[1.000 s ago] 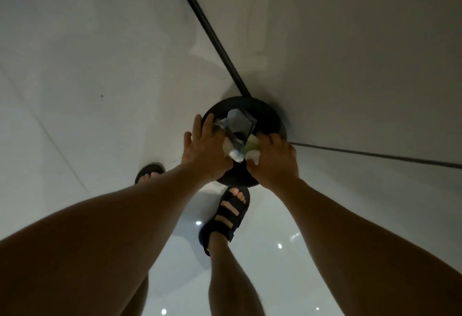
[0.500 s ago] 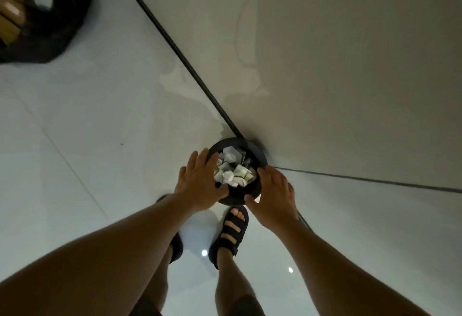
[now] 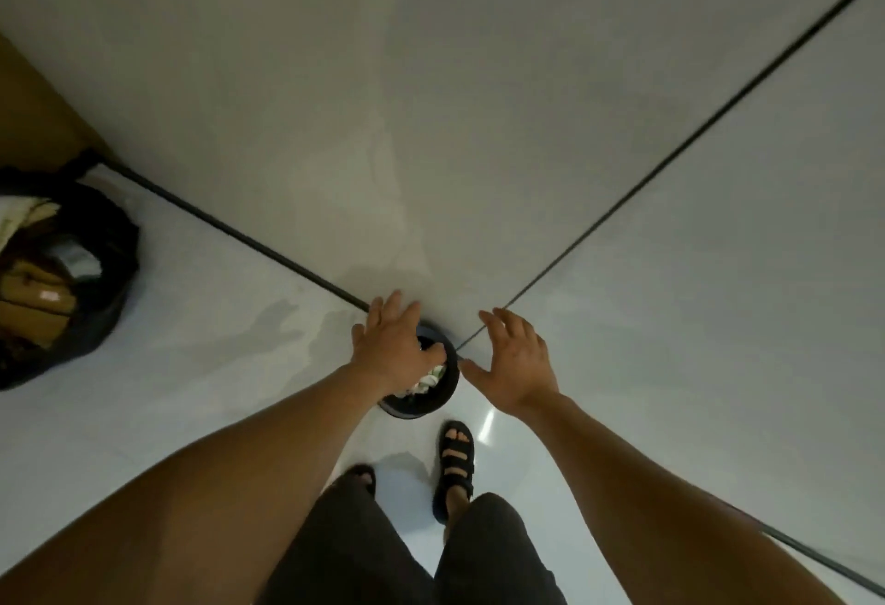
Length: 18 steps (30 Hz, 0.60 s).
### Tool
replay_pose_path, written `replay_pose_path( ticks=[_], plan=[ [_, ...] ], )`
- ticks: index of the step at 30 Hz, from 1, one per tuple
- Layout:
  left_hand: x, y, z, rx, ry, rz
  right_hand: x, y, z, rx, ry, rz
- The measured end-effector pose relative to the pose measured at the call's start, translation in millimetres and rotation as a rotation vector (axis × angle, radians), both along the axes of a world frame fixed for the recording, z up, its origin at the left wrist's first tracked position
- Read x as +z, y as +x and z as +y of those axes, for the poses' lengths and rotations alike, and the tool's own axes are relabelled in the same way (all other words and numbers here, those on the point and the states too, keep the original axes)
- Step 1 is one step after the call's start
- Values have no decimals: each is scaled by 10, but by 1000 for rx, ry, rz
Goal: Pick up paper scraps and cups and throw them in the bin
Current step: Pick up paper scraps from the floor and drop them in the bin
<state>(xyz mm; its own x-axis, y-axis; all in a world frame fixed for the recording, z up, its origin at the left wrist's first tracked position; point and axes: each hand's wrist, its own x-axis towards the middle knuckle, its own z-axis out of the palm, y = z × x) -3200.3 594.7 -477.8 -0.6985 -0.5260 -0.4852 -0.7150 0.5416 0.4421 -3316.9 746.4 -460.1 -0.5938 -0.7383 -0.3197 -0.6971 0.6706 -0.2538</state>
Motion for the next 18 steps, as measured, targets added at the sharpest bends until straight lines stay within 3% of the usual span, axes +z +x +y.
replay_pose_path(
  ticks=[9,18],
  plan=[
    [1100,-404,860,-395,-72,54,861,453,1333,-442,-78,68],
    [1760,-754,3003,-862,-135,183,1385,945,3424,-975,-193,191]
  ],
)
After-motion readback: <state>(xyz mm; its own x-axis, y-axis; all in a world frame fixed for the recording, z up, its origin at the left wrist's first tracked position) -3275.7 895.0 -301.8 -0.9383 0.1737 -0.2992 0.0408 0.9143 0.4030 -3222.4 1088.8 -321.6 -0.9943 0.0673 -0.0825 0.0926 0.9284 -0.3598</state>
